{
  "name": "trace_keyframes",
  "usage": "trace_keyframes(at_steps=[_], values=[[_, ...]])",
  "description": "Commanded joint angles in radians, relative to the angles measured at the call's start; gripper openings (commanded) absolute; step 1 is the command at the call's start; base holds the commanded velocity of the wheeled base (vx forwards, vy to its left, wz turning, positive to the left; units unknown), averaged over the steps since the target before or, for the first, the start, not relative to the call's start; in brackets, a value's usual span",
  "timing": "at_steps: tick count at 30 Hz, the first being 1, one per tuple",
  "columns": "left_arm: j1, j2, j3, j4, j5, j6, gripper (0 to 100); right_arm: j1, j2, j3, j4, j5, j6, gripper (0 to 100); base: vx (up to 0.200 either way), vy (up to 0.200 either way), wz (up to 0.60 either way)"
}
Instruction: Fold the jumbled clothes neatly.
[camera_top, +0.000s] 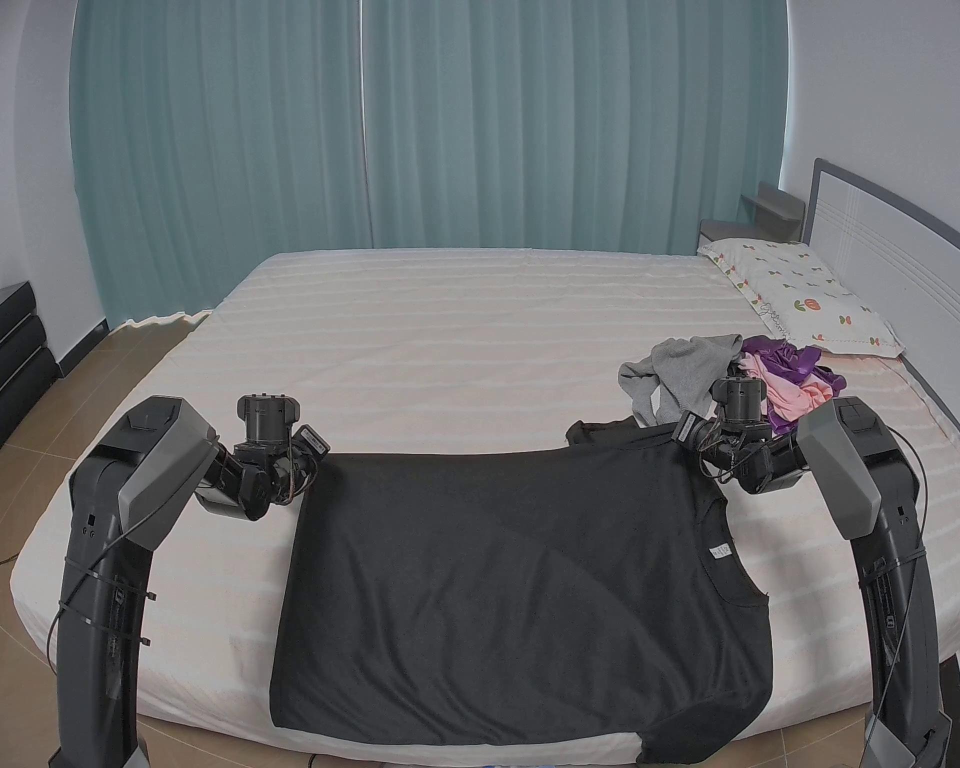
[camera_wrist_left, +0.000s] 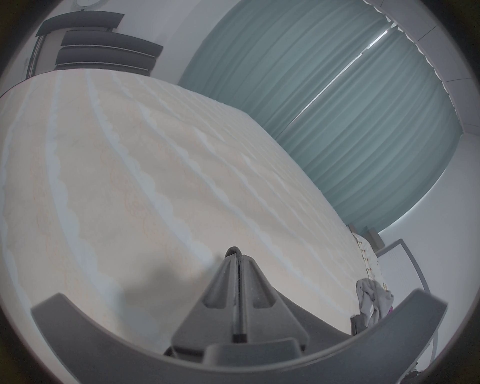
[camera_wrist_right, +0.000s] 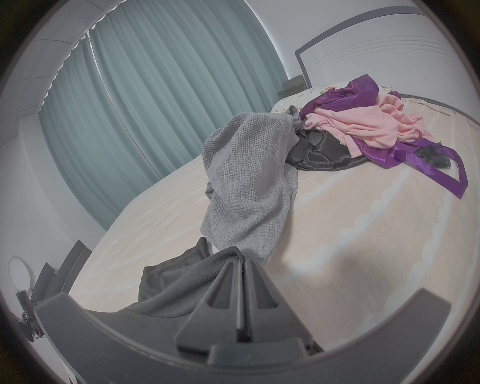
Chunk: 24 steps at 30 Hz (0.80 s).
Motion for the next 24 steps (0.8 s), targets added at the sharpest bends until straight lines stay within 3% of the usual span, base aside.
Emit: trace_keyframes(at_steps=[1, 9, 13, 24], values=[[0.014, -0.012, 0.001, -0.032, 0.005, 0.0, 0, 0.003, -0.001, 0.0, -0.03, -0.002, 0.001, 0, 0.0, 0.0, 0.0], [0.014, -0.006, 0.002, -0.058, 0.003, 0.0, 0, 0.016, 0.017, -0.011, -0.093, -0.003, 0.001, 0, 0.0, 0.0, 0.0], [0.013, 0.002, -0.005, -0.059, 0.002, 0.001, 0, 0.019, 0.051, -0.034, -0.122, -0.048, 0.0, 0, 0.0, 0.0, 0.0], [0.008, 0.031, -0.048, -0.053, -0.003, -0.002, 0, 0.022, 0.086, -0.073, -0.113, -0.063, 0.0, 0, 0.0, 0.0, 0.0]])
